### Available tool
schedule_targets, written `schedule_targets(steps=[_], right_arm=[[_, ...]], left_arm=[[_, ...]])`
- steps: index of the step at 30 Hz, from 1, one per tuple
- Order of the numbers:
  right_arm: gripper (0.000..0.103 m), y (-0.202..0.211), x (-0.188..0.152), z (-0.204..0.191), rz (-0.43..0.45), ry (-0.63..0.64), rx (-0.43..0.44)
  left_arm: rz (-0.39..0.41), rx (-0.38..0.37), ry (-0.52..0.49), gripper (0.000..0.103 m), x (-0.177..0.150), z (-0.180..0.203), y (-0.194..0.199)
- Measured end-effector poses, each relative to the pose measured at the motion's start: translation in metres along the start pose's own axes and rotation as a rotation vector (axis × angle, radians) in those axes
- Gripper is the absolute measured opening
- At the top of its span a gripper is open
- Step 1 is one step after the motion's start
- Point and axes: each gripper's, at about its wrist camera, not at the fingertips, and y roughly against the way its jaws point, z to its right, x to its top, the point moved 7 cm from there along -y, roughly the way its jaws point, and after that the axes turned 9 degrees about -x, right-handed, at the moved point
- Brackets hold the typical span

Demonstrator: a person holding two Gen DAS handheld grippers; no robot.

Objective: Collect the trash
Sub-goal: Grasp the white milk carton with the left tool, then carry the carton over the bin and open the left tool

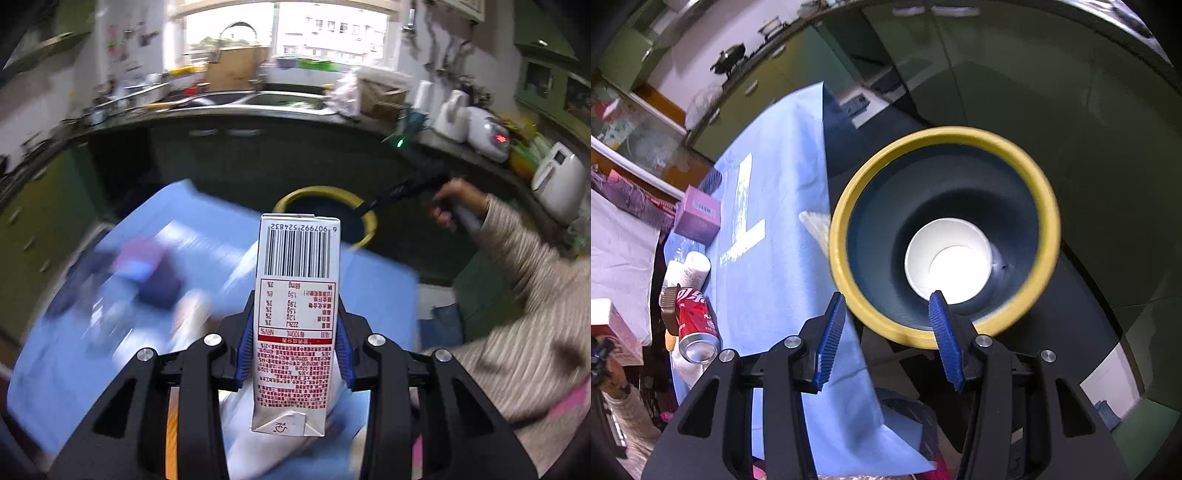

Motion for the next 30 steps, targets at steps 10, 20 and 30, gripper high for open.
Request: schedule_targets(steps=[10, 20, 30], right_arm=[[0.047, 0.044, -0.032, 0.050, 0.081, -0.021, 0.021], [0.050, 0.042, -0.051, 0.088, 0.074, -0.061, 0.051], [0.050, 0.043, -0.053, 0.071, 0.077, -0.019, 0.064]], left_arm=[[-0.233, -0.079, 0.118, 0.036, 0.127, 0.011, -0.245], [-0.355, 0.052, 0.140, 0.046, 0.125, -0.002, -0.372], [-0.207, 0.002, 0.155, 0.063, 0.148, 0.019, -0.292]])
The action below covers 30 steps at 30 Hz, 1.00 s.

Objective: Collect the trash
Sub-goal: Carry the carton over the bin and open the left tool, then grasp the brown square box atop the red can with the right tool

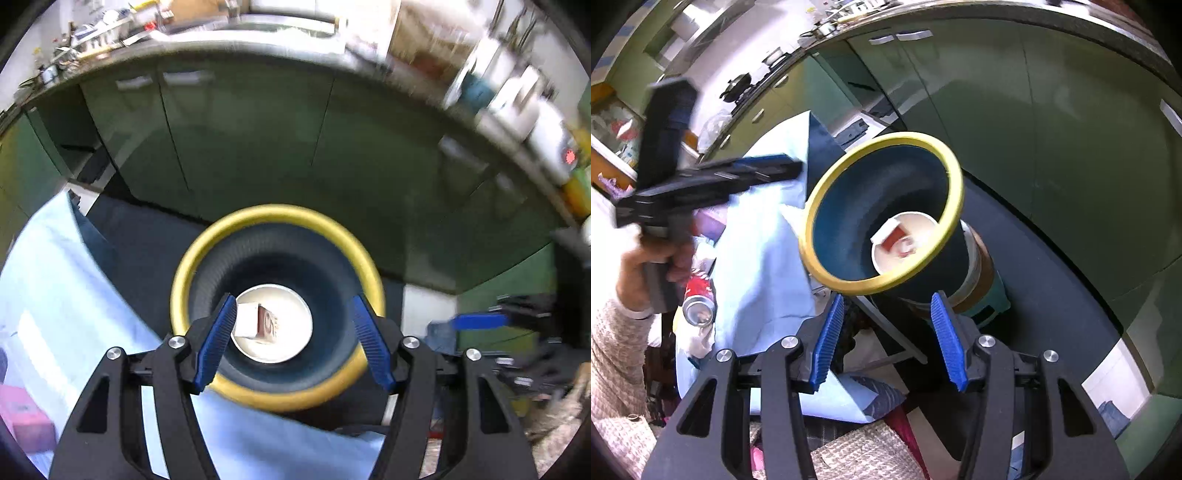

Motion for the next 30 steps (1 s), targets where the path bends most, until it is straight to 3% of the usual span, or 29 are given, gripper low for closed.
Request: schedule_targets(steps=[3, 6, 11, 13, 15, 19, 22, 24, 26, 30], right_arm=[[0.050, 0.000, -0.003, -0.027, -0.006, 0.064, 0.023], [0.054, 0.001, -0.007, -0.070, -0.015, 0.164, 0.068], [0.060, 0.001, -0.016, -0.170, -0.063, 0.399, 0.152], [0.072, -0.002, -0.020, -0.210, -0.093, 0.499, 0.182], [0.076, -0.010, -0.027, -0.251, -0.126, 0.599, 0.194], [0.079, -0.042, -0.035, -0.322, -0.186, 0.786, 0.148], [0.082, -0.066, -0.047, -0.346, -0.233, 0.865, 0.094], [0.082, -0.079, -0.046, -0.361, -0.218, 0.907, 0.051], [0.082, -0.086, -0.040, -0.374, -0.188, 0.916, 0.027], [0.081, -0.094, -0.025, -0.396, -0.201, 0.857, 0.072]], left_arm=[[0.097, -0.017, 0.029, 0.068, -0.012, -0.003, 0.064], [0.192, 0.020, 0.044, 0.074, -0.033, -0.016, 0.134], [0.302, 0.151, 0.107, 0.077, -0.102, -0.056, 0.233], [0.331, 0.181, 0.163, 0.079, -0.139, -0.078, 0.264], [0.353, 0.212, 0.217, 0.080, -0.174, -0.094, 0.286], [0.370, 0.237, 0.311, 0.080, -0.231, -0.113, 0.308], [0.385, 0.231, 0.372, 0.080, -0.269, -0.125, 0.317], [0.390, 0.229, 0.400, 0.080, -0.289, -0.131, 0.321], [0.400, 0.225, 0.418, 0.080, -0.303, -0.133, 0.324], [0.410, 0.228, 0.436, 0.080, -0.317, -0.137, 0.325]])
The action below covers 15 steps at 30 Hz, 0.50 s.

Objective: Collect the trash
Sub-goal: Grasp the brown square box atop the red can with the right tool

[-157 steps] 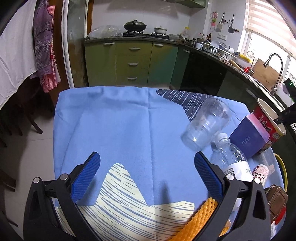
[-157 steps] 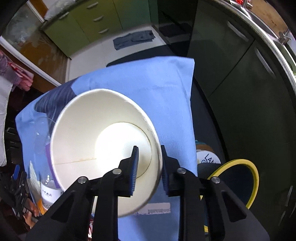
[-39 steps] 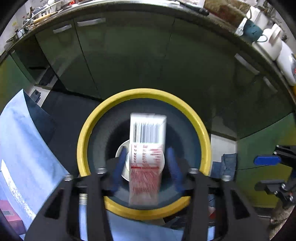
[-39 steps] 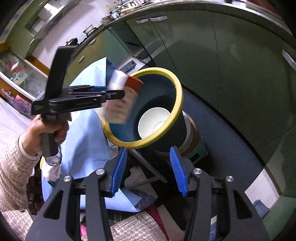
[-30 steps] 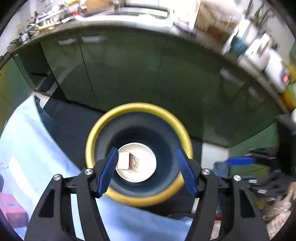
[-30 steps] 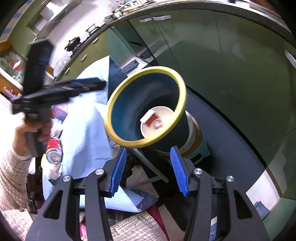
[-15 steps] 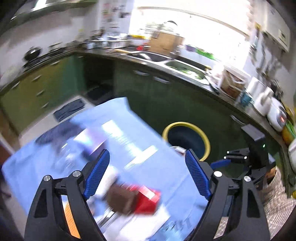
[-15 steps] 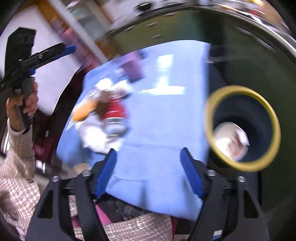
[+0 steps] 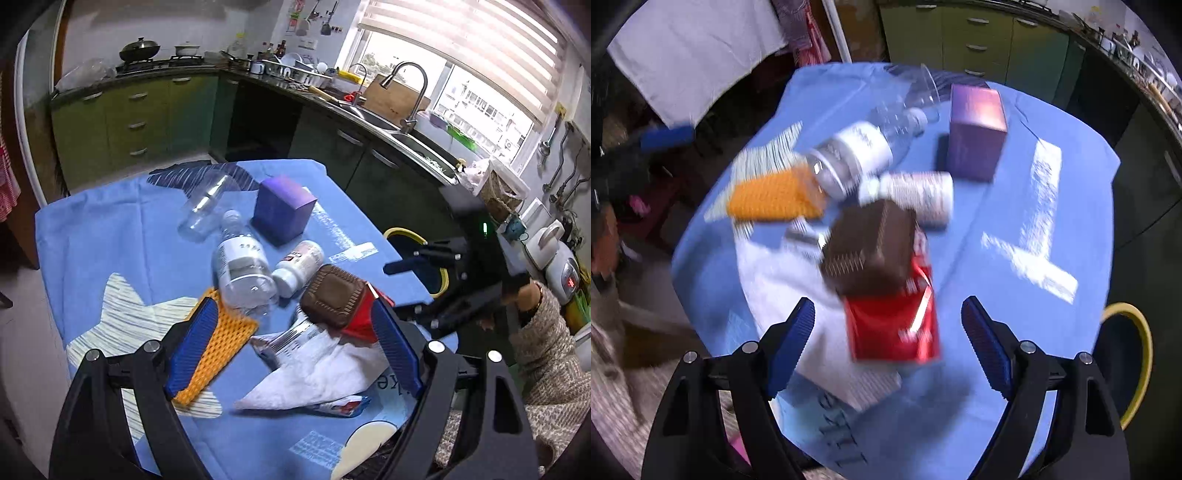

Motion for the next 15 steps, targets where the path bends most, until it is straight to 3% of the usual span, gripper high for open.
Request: schedule_targets(steps=[6, 11, 15], right_arm=[[0.082, -0.014, 0.021, -0.016, -0.039, 0.048, -0.073], [0.081, -0.025, 0.028, -0.046, -0.010, 0.187, -0.242], [0.080, -0.035, 0.025, -0.055, -0.016, 0.232, -0.319]], left_arm=[[0.002, 0.004, -0.011, 0.081, -0.003, -0.002, -0.001], [0.000, -0.001, -0.016, 0.081, -0.005, -0.002, -0.002], [-0.004, 0.003, -0.022, 0.082, -0.008, -0.001, -0.001]])
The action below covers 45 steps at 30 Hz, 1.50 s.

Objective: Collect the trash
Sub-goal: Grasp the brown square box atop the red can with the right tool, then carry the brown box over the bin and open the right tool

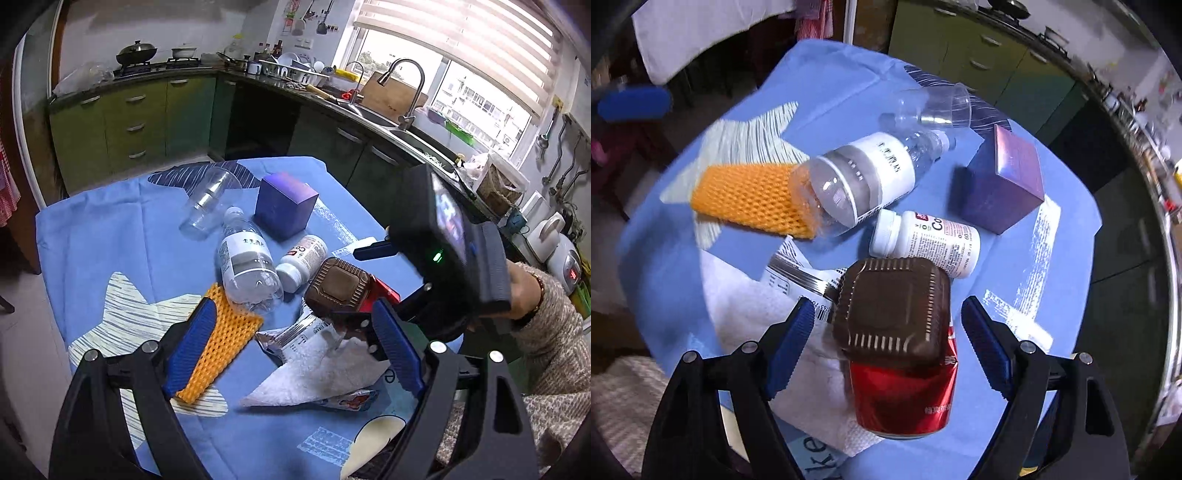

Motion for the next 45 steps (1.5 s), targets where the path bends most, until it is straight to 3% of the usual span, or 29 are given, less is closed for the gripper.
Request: schedule_targets(steps=[3, 7, 16, 19, 22, 26, 29, 32, 39, 40, 45], right_arm=[[0.078, -0.008, -0.004, -0.002, -0.014, 0.018, -0.051], [0.059, -0.012, -0.004, 0.002, -0.007, 0.011, -0.086], [0.059, 0.033, -0.005, 0.026, 0.082, -0.102, 0.051], [0.059, 0.054, -0.016, 0.054, 0.116, -0.183, 0.084], [0.060, 0.067, -0.042, 0.103, 0.131, -0.302, 0.060], [0.060, 0.054, -0.096, 0.176, 0.082, -0.488, -0.009], [0.060, 0.019, -0.154, 0.234, -0.022, -0.641, -0.060], [0.060, -0.027, -0.199, 0.263, -0.145, -0.728, -0.071], [0.061, -0.106, -0.250, 0.285, -0.307, -0.833, -0.009], [0.067, -0.112, -0.255, 0.286, -0.320, -0.842, -0.001], [0.071, -0.097, -0.268, 0.287, -0.261, -0.888, 0.042]], left_arm=[[-0.004, 0.004, 0.002, 0.082, -0.001, -0.002, 0.001], [-0.003, 0.005, 0.009, 0.083, -0.004, -0.005, 0.002], [-0.018, 0.014, 0.012, 0.084, -0.006, -0.008, -0.001], [-0.024, 0.014, 0.001, 0.084, -0.005, -0.004, -0.002], [-0.033, 0.012, -0.008, 0.084, -0.006, -0.001, -0.005], [-0.043, 0.003, -0.012, 0.084, -0.005, 0.003, -0.012], [-0.056, -0.004, -0.013, 0.084, -0.004, 0.007, -0.020], [-0.072, -0.006, -0.015, 0.085, -0.003, 0.012, -0.028], [-0.120, 0.005, -0.047, 0.087, 0.001, 0.028, -0.044], [-0.126, 0.009, -0.051, 0.088, 0.002, 0.029, -0.046], [-0.149, 0.029, -0.056, 0.091, 0.009, 0.026, -0.058]])
